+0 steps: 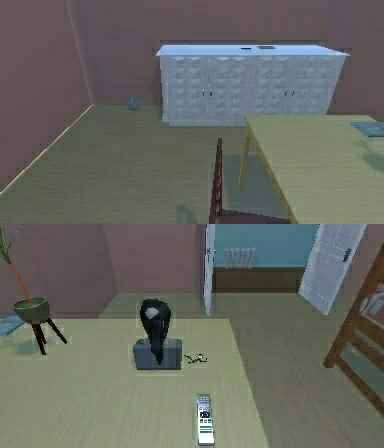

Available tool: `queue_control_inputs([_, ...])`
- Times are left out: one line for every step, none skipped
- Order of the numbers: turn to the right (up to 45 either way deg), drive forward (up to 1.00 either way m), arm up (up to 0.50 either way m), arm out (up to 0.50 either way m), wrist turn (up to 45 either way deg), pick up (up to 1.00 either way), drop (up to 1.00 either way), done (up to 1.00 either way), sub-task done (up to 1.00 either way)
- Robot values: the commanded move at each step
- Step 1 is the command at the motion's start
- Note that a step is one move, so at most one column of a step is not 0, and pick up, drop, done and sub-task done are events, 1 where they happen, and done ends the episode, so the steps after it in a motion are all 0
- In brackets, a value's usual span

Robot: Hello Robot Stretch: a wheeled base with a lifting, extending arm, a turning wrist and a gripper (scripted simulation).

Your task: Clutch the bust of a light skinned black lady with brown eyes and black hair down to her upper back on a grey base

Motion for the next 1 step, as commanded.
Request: queue_control_inputs([0.0,0.00,0.50,0.00,0.0,0.00,0.00,0.00,0.00])
